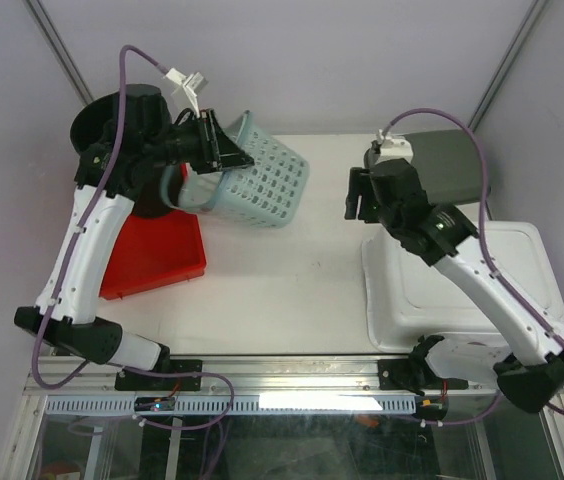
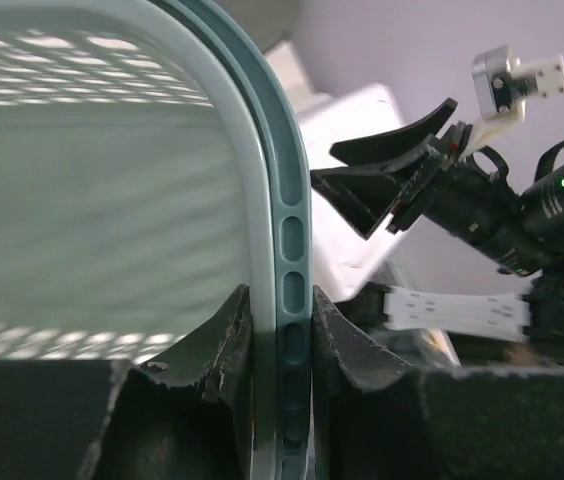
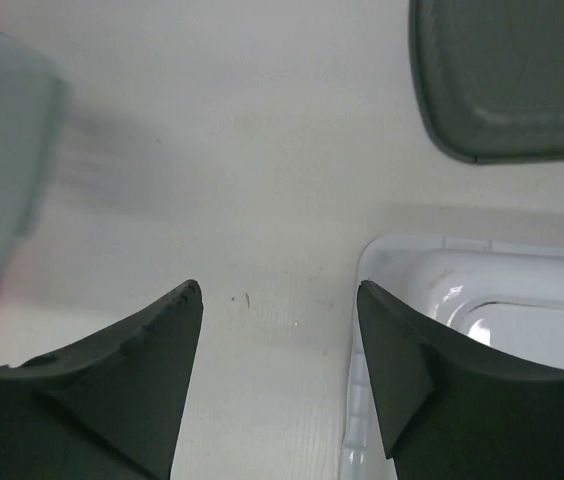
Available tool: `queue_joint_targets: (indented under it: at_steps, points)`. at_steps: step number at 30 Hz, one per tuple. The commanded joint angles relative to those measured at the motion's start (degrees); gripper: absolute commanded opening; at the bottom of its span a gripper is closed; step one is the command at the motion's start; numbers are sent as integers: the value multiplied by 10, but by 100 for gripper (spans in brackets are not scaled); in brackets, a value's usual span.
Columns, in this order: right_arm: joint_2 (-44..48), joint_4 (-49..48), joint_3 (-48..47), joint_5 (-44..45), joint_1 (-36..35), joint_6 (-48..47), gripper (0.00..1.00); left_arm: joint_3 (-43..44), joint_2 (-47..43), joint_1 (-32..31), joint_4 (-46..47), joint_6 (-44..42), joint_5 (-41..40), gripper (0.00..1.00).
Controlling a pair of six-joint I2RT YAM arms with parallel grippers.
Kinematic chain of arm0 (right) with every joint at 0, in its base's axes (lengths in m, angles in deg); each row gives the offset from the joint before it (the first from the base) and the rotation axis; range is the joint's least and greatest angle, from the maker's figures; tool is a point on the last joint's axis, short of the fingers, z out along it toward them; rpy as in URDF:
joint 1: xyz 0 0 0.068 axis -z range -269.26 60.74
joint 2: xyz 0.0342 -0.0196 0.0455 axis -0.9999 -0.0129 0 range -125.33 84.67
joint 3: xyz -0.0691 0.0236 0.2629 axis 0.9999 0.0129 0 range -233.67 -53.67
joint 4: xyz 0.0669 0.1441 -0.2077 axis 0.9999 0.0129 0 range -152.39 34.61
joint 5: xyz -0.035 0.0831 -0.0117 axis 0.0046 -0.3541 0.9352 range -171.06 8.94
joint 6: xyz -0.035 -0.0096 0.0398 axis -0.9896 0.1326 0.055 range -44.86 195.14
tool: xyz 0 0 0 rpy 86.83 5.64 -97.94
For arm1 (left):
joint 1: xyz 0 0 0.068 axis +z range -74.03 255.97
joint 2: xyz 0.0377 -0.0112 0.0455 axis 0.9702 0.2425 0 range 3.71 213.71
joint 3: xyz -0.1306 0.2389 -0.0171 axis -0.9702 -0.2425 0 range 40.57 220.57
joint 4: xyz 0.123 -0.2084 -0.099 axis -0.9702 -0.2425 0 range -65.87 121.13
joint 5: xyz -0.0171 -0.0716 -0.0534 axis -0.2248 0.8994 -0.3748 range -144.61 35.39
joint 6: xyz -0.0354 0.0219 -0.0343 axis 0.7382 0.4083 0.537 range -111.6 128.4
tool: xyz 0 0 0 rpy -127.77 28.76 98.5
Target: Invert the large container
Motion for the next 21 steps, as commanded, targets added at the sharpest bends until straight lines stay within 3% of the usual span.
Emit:
queue_joint_targets:
  at_steps: [1,9,17,21]
  points:
    - [91,-27,-14,56,1,-19,67,-18,47,-4,192,107,173,0]
    - [159,-38,15,125,1,-22,70,-68,108,-20,458,255,186,0]
    - [156,-28,19,135,2,-20,71,-167,220,-31,928,592,150,0]
    - [149,-23,9,128,2,-31,72,-129,280,-44,965,614,115,0]
